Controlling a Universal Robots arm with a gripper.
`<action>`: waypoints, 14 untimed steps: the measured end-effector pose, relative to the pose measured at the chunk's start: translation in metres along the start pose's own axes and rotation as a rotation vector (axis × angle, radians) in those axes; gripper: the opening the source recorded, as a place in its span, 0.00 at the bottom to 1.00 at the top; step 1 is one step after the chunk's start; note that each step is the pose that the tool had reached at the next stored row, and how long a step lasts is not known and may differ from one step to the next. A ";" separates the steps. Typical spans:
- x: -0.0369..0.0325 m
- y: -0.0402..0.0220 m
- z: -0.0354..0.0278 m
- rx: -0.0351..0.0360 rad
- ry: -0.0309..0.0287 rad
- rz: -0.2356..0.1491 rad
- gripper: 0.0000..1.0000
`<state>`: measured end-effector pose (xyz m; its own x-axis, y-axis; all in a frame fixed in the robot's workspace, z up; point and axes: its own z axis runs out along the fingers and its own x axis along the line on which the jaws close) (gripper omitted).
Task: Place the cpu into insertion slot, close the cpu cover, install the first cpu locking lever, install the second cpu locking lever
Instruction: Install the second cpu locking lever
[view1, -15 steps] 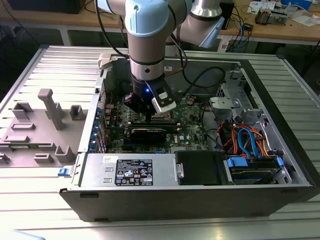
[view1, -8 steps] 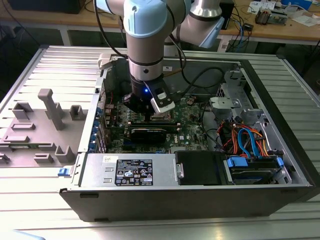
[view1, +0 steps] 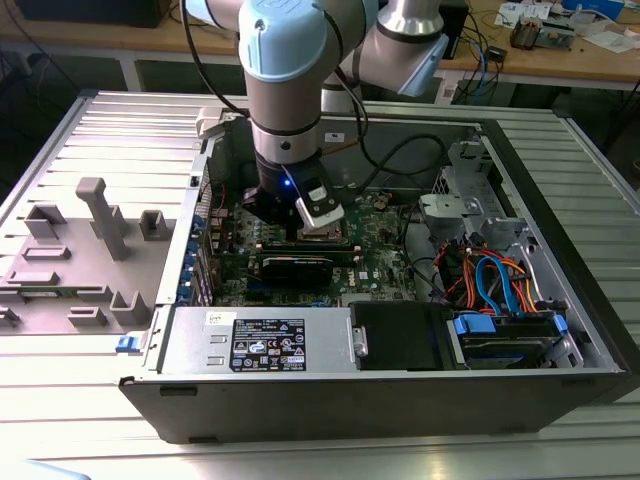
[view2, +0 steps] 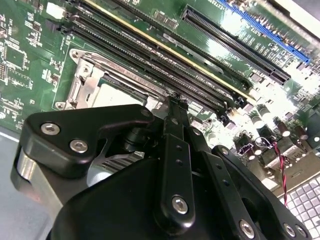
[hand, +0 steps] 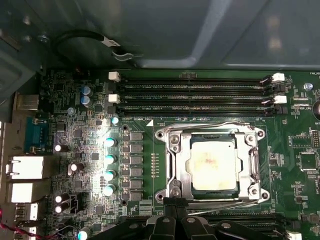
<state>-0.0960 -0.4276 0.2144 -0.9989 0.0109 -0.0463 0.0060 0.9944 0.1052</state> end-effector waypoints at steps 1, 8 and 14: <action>0.0008 -0.0001 0.0004 -0.0008 -0.0002 0.000 0.11; 0.0040 -0.0007 0.0052 -0.0258 -0.0010 0.001 0.11; 0.0044 -0.0007 0.0064 -0.0409 -0.0017 0.002 0.11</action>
<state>-0.1001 -0.4275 0.2078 -0.9988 0.0129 -0.0478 0.0058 0.9893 0.1459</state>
